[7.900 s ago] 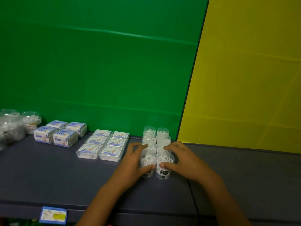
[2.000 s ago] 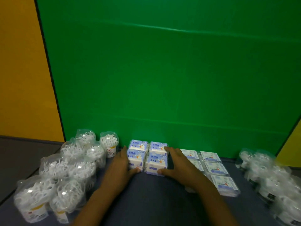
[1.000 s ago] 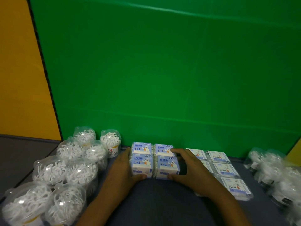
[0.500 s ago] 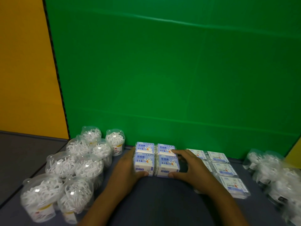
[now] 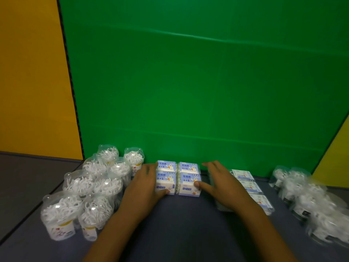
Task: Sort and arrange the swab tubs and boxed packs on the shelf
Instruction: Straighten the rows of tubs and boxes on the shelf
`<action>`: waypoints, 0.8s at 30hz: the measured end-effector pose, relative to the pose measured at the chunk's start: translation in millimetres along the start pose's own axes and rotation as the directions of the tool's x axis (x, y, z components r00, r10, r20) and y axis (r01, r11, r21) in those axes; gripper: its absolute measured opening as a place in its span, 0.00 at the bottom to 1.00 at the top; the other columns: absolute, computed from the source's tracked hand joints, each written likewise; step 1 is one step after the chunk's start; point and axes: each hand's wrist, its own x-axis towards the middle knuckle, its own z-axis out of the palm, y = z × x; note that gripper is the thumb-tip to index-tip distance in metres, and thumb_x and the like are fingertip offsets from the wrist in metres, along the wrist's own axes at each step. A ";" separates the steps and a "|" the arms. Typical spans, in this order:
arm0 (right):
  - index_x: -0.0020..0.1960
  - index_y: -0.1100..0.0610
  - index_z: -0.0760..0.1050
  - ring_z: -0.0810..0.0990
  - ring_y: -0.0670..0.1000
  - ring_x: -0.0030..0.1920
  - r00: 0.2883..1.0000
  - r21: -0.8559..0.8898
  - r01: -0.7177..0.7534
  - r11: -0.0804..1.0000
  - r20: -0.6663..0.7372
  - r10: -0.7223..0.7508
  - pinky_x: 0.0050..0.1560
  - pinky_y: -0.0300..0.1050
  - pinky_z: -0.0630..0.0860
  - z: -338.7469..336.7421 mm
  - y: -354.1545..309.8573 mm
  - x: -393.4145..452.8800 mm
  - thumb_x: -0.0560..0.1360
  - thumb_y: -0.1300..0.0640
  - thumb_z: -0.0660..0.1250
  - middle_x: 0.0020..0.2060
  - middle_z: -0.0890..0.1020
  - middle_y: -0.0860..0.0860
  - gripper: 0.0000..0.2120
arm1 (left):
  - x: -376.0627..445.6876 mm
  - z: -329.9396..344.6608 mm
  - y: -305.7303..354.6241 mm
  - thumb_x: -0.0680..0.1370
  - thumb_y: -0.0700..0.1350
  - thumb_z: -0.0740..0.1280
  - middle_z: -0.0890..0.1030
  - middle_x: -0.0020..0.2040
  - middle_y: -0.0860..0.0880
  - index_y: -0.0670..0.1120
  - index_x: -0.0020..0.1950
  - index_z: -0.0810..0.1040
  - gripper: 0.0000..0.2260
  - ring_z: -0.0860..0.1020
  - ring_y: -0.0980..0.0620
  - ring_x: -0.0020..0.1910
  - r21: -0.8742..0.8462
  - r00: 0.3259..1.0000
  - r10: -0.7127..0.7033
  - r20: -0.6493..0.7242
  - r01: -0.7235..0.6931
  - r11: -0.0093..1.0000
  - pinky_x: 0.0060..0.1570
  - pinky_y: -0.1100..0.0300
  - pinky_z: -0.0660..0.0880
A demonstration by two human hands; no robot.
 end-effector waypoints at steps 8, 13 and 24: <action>0.72 0.52 0.62 0.70 0.52 0.64 0.996 -0.254 0.038 0.967 -0.065 -0.057 0.58 0.48 0.73 -17.8 -38.0 -32.6 0.78 0.33 0.55 0.65 0.70 0.50 0.31 | -37.9 -37.5 21.8 0.75 0.59 0.65 0.72 0.66 0.50 0.52 0.69 0.69 0.24 0.70 0.49 0.63 0.241 0.999 0.047 -0.022 -0.040 0.970 0.59 0.55 0.71; 0.73 0.51 0.62 0.70 0.52 0.66 0.992 -0.183 0.096 0.978 -0.061 -0.108 0.60 0.49 0.72 -17.9 -63.2 -54.5 0.78 0.33 0.54 0.67 0.69 0.50 0.31 | -76.2 -60.7 28.6 0.76 0.57 0.65 0.71 0.67 0.49 0.53 0.69 0.69 0.22 0.71 0.49 0.64 0.262 0.998 0.046 -0.037 -0.035 0.964 0.58 0.56 0.71; 0.72 0.50 0.62 0.69 0.52 0.67 0.977 -0.071 0.214 0.974 0.017 -0.213 0.60 0.48 0.70 -12.1 -130.2 -81.7 0.78 0.33 0.56 0.68 0.69 0.49 0.30 | -133.4 -123.6 -20.3 0.74 0.56 0.69 0.75 0.61 0.52 0.56 0.64 0.72 0.19 0.73 0.49 0.60 0.262 0.978 -0.055 -0.200 0.108 0.959 0.49 0.55 0.73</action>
